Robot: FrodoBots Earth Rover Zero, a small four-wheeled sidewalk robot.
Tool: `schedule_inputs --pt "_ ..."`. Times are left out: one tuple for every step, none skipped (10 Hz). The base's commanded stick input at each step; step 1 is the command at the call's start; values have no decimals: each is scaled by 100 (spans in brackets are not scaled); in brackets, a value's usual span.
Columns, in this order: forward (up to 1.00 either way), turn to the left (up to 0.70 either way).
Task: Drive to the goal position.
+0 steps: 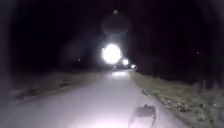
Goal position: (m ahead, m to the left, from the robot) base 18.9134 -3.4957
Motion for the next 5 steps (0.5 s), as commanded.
schedule_inputs --pt "100 -36" --pt "100 -10" --pt "100 0" --pt "100 0" --pt "100 0"
